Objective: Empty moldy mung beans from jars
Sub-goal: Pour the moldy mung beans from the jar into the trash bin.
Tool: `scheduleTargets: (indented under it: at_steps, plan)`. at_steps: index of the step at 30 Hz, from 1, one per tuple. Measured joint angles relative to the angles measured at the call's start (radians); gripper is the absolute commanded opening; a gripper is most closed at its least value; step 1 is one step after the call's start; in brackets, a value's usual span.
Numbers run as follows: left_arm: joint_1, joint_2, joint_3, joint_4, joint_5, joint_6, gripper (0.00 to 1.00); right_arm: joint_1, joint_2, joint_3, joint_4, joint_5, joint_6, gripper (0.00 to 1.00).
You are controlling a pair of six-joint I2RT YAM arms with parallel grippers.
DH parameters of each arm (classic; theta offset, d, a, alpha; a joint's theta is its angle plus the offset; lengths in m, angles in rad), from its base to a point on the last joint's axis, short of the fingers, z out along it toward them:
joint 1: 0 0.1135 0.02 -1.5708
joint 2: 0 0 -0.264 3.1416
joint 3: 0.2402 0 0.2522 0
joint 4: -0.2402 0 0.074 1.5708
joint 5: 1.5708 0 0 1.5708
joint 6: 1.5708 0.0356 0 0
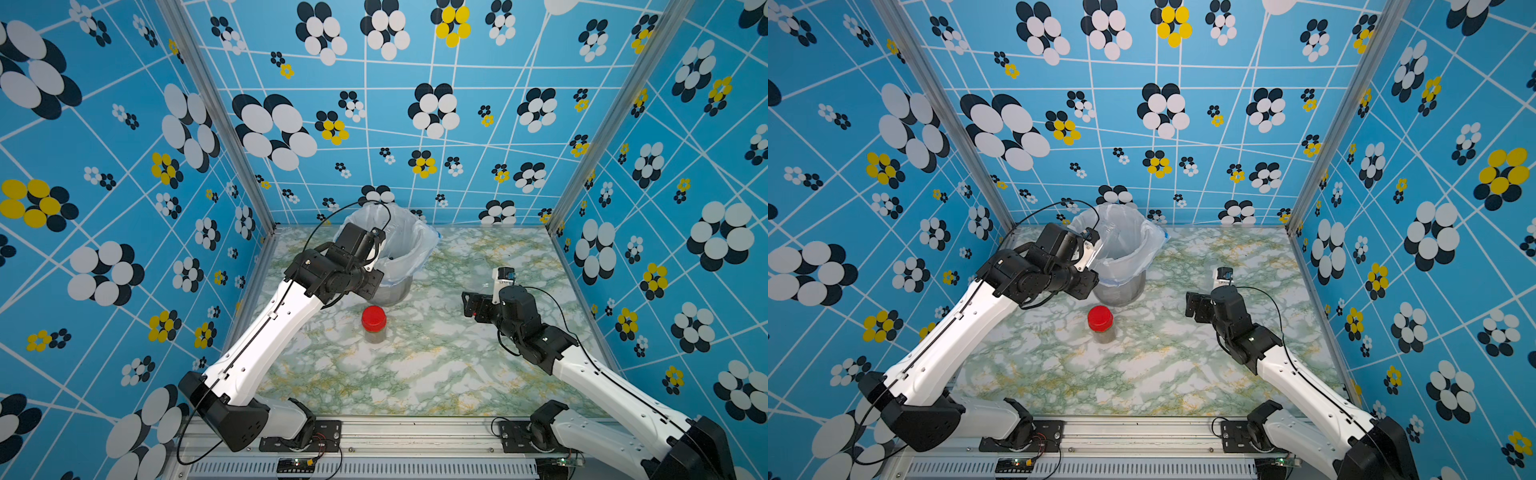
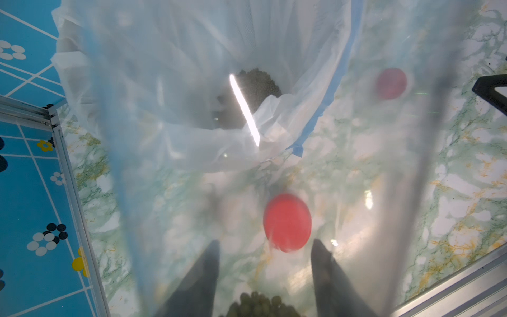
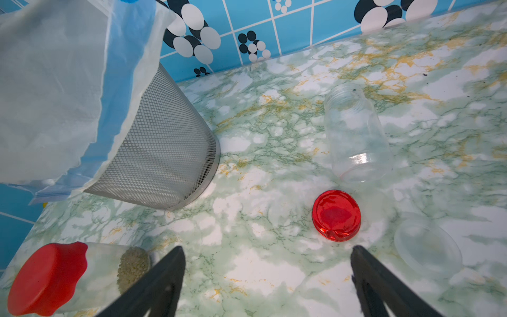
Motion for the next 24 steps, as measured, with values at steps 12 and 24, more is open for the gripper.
scheduleTargets:
  at_steps: [12,24]
  plan:
    - [0.001,0.165,0.251,-0.228,-0.175,0.029,0.32,0.000,-0.066,-0.047,0.008,-0.004,0.001,0.97]
    - [-0.002,0.299,0.484,-0.408,-0.388,0.092,0.32,0.000,-0.072,-0.047,0.008,-0.018,0.002,0.97]
